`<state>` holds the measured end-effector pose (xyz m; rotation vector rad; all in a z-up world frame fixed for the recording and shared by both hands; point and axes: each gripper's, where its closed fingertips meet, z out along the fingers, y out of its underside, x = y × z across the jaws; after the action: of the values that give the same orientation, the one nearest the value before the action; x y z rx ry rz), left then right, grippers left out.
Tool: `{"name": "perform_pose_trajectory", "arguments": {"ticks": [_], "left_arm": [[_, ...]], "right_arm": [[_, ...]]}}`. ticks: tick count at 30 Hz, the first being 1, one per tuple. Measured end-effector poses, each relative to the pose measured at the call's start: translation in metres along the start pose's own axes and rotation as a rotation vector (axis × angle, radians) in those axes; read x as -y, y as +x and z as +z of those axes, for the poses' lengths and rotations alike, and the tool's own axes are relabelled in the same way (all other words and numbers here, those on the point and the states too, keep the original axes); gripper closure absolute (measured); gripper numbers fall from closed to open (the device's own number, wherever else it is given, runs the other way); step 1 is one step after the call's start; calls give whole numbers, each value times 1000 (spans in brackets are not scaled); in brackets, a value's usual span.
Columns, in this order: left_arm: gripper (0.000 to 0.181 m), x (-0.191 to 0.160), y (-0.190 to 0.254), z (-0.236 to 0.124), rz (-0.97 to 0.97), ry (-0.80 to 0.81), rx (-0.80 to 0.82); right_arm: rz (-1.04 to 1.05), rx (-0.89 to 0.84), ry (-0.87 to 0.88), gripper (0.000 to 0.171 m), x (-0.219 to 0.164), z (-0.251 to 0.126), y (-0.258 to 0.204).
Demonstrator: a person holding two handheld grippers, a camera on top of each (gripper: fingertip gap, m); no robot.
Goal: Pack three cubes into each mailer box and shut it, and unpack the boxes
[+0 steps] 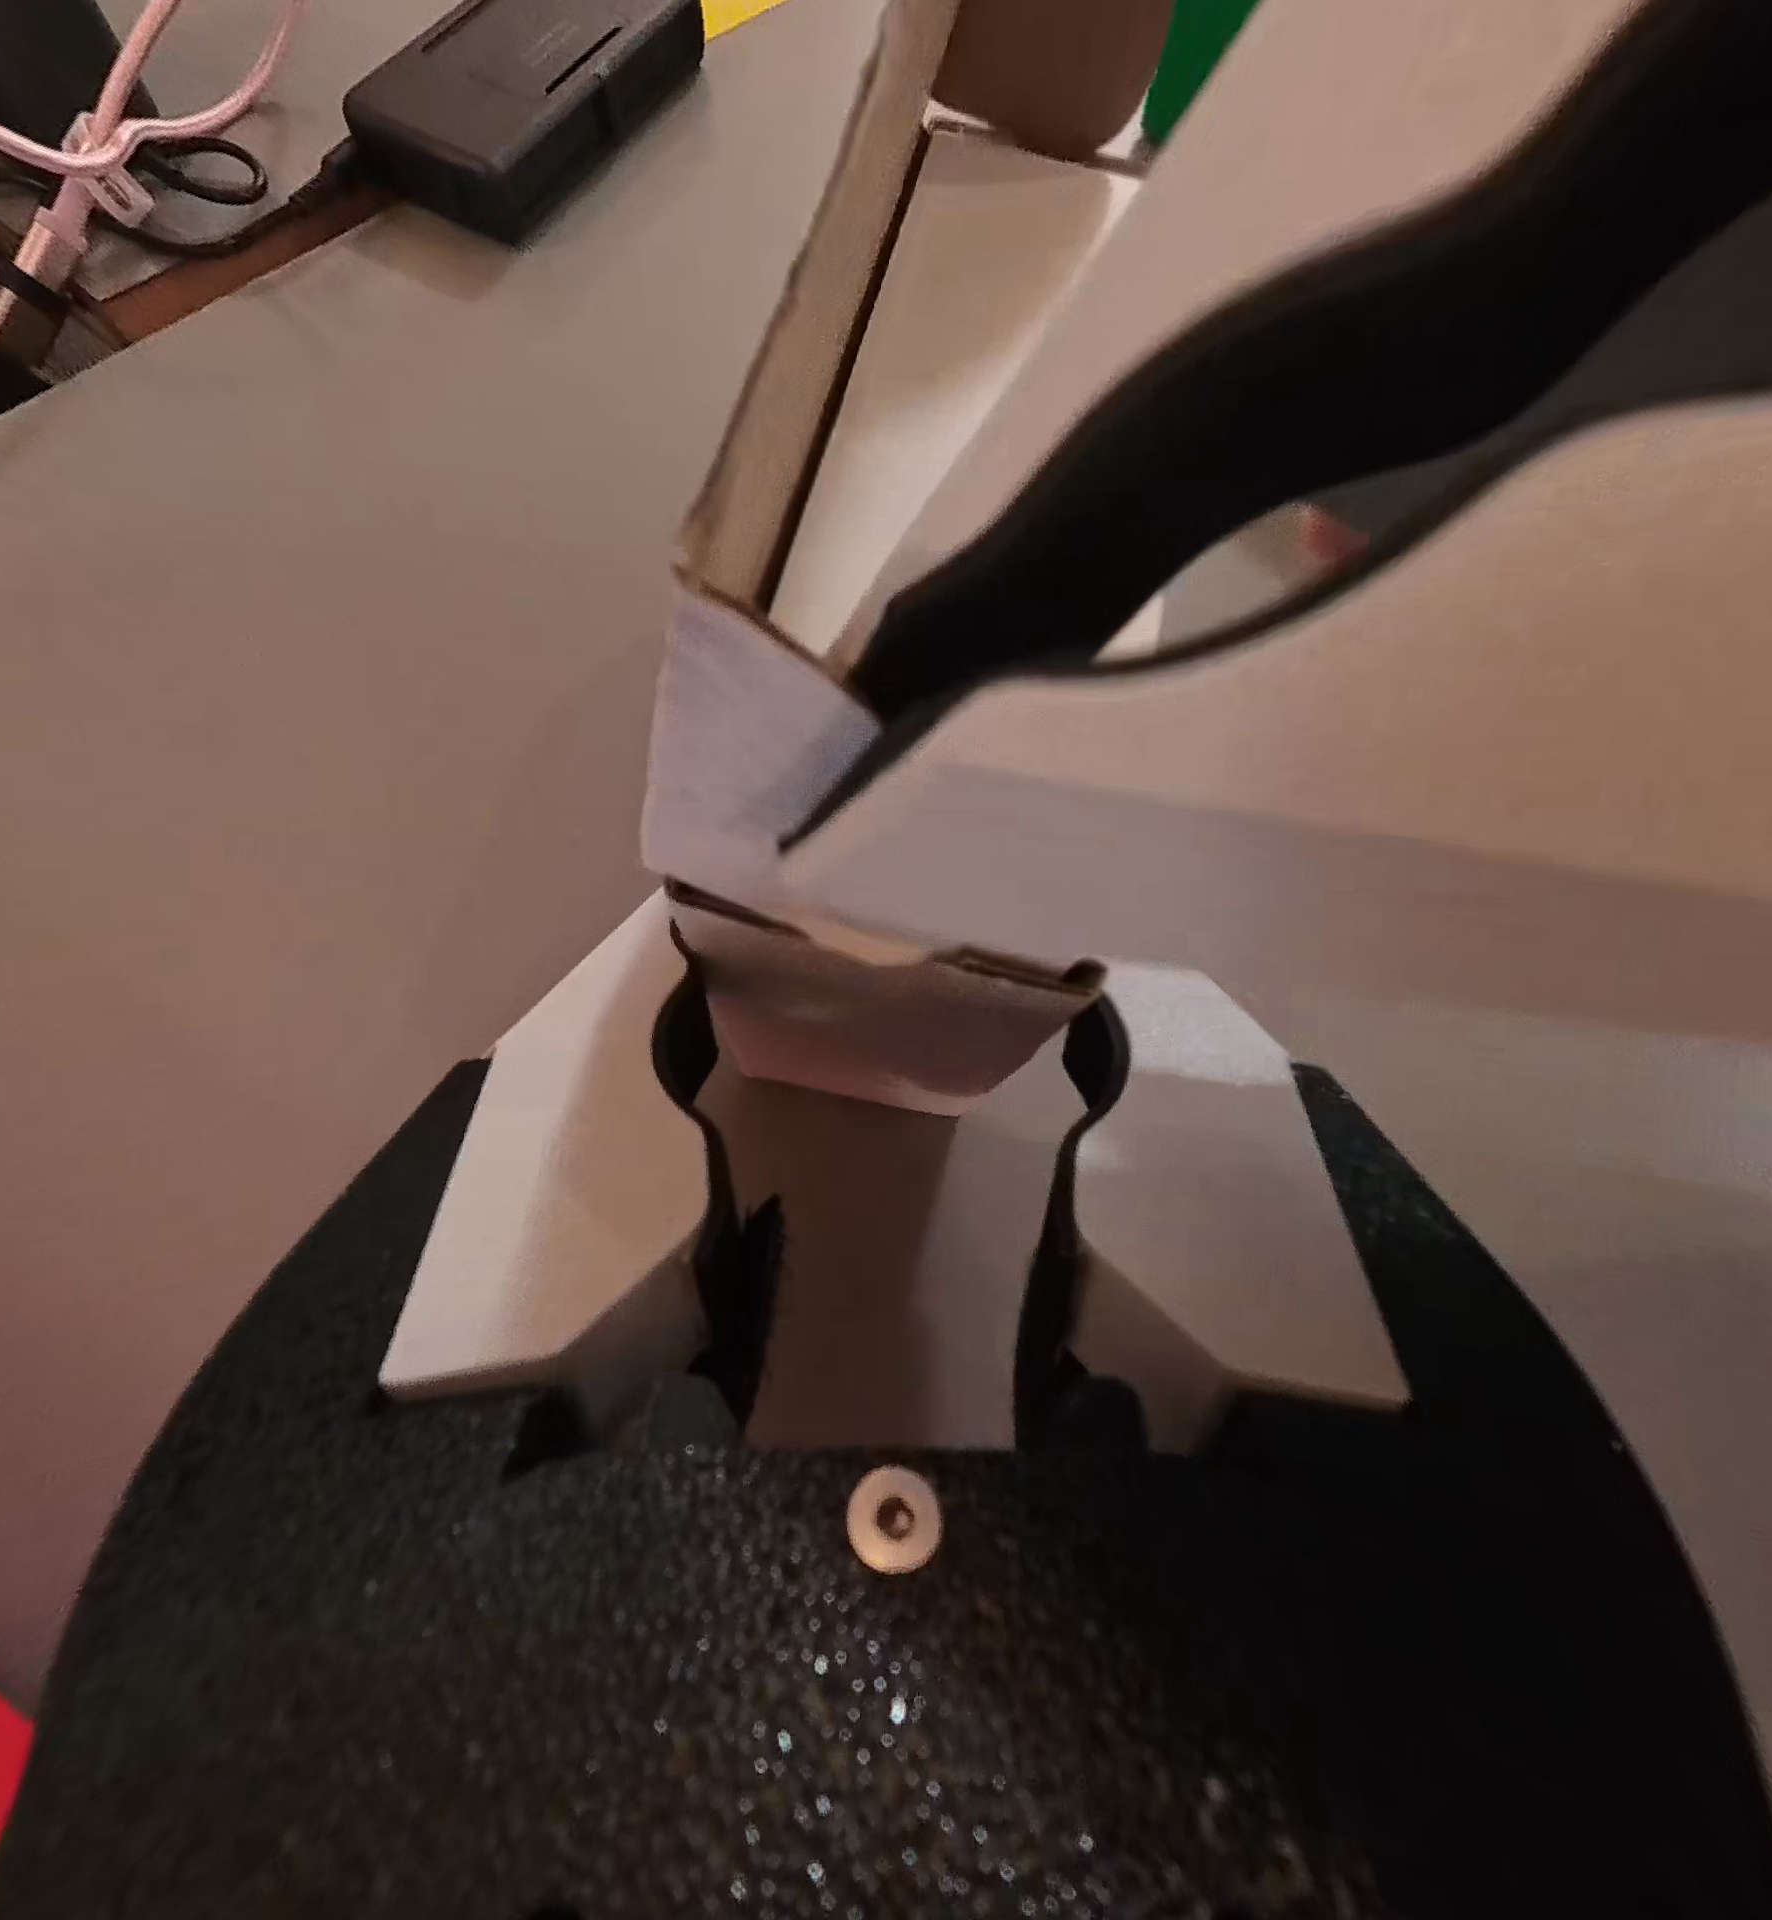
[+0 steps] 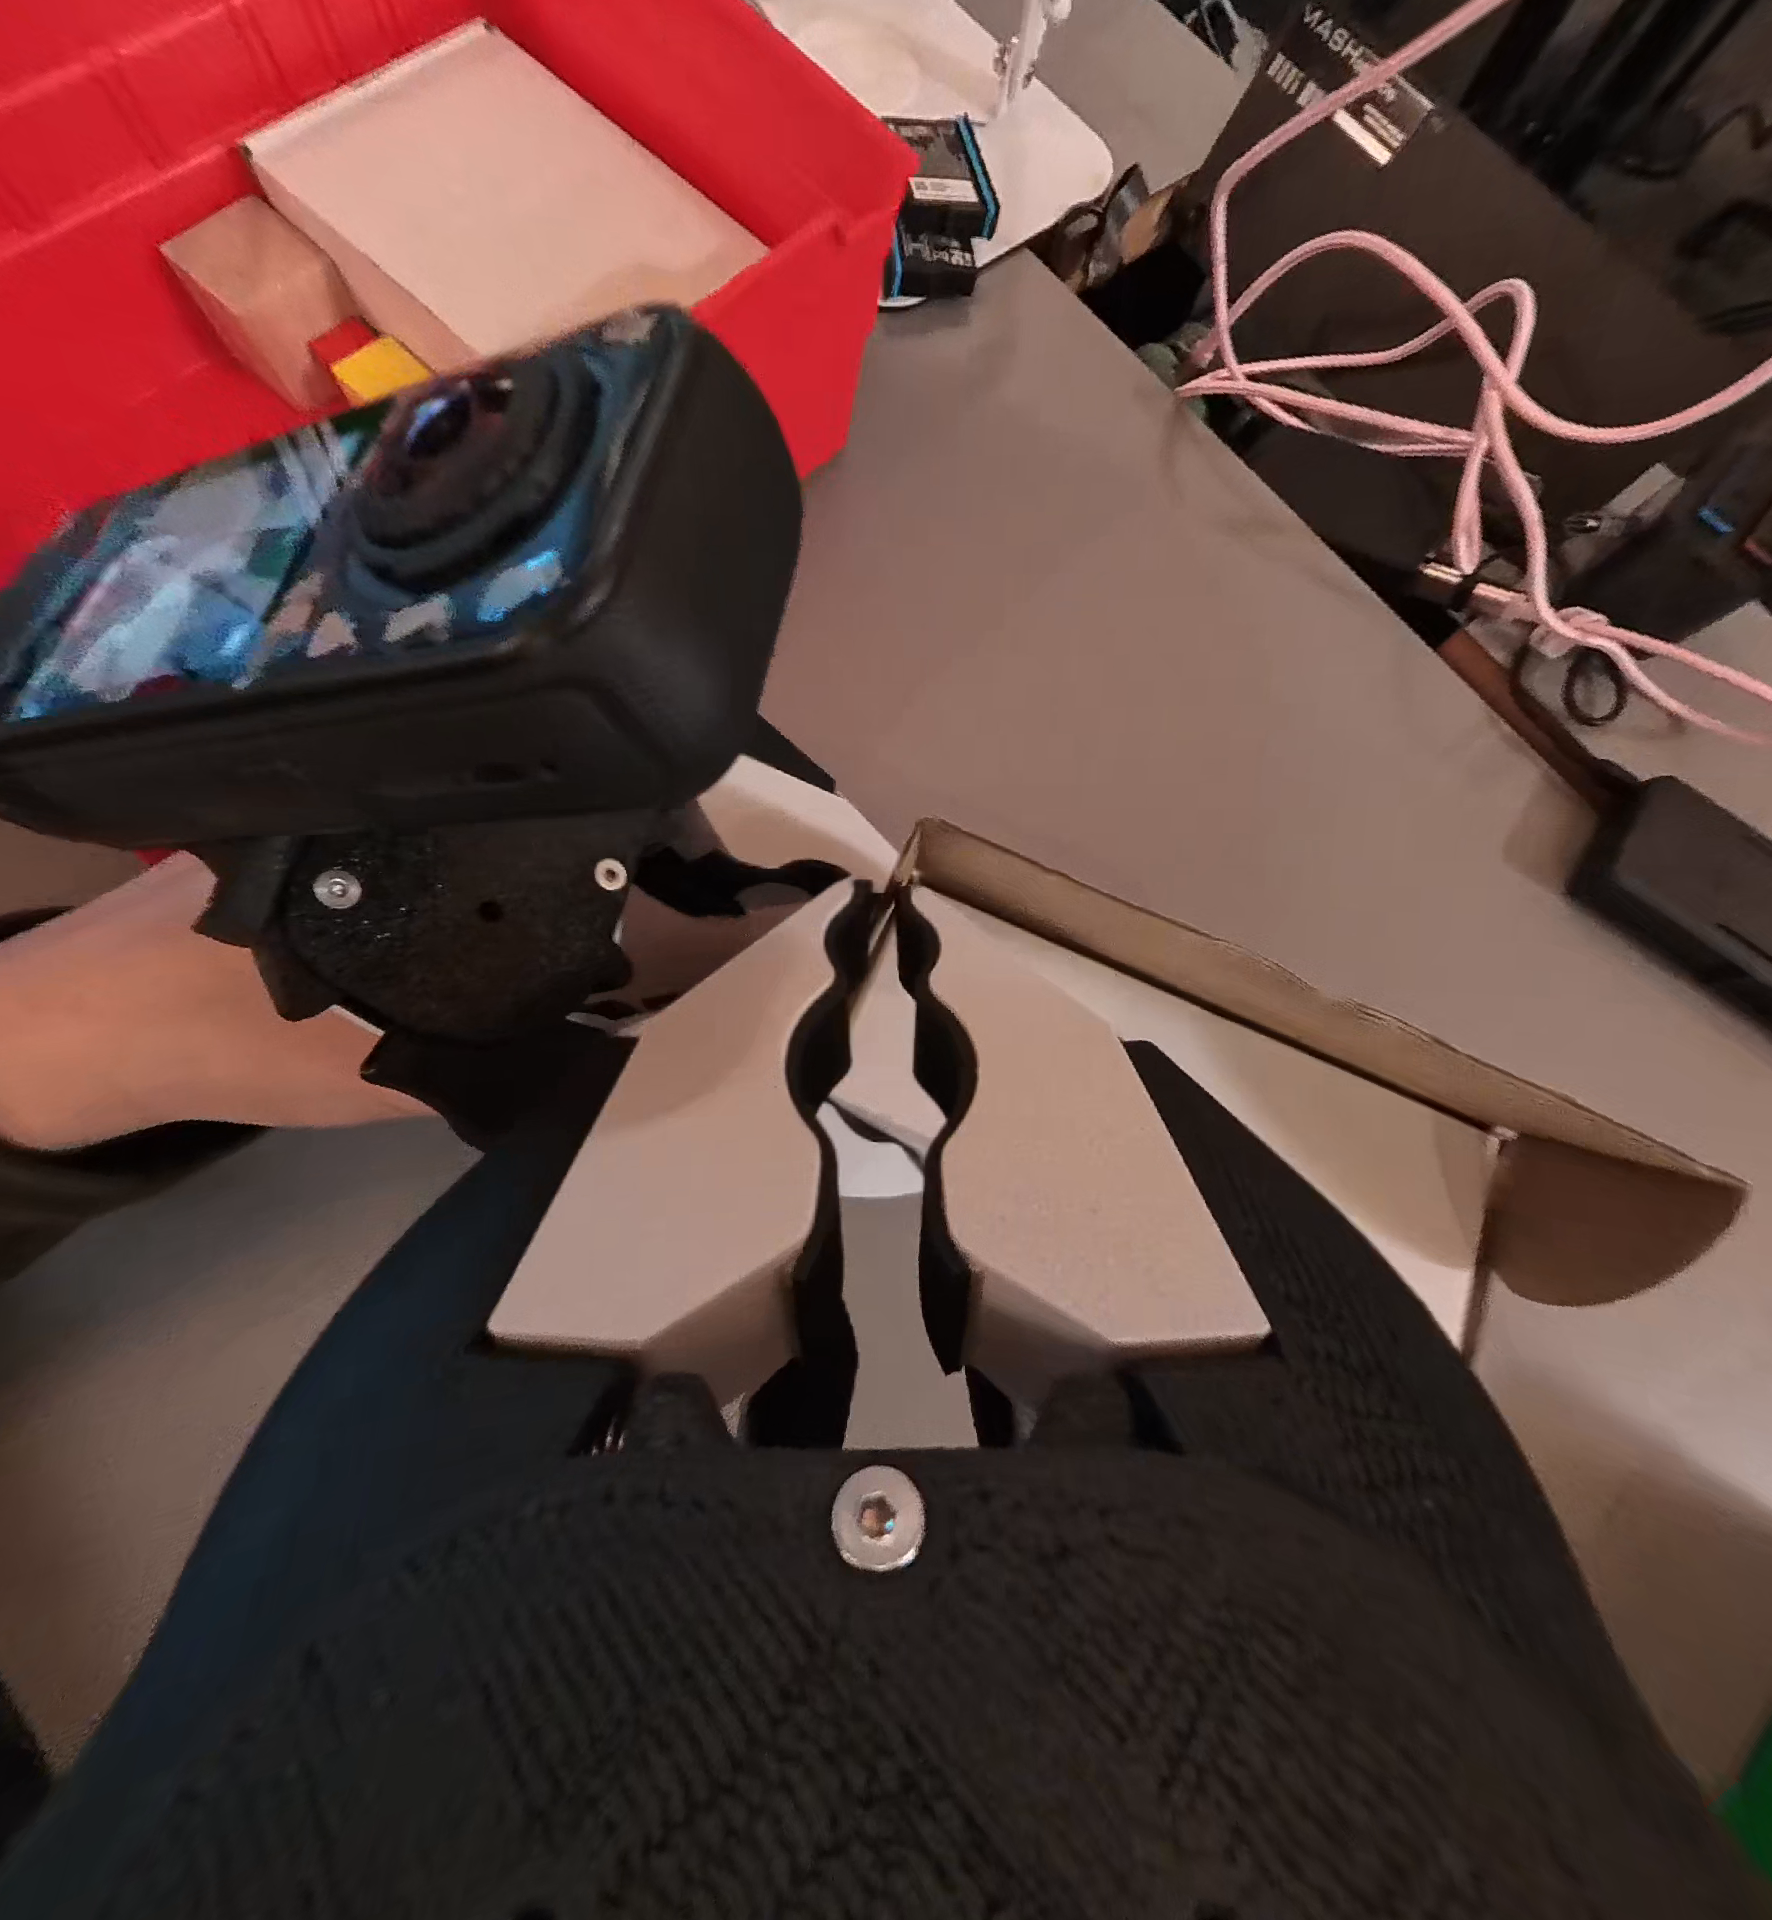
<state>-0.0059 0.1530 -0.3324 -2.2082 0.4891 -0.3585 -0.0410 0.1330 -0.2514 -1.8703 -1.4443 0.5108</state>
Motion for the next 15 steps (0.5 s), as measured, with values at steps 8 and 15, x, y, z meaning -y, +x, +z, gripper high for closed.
{"name": "perform_pose_trajectory", "arguments": {"ticks": [8,15], "left_arm": [[114,0,0,0,2,11,-5],[114,0,0,0,10,13,-5]], "right_arm": [[25,3,-22,170,1,0,3],[45,-11,37,170,-6,-2,-1]]}}
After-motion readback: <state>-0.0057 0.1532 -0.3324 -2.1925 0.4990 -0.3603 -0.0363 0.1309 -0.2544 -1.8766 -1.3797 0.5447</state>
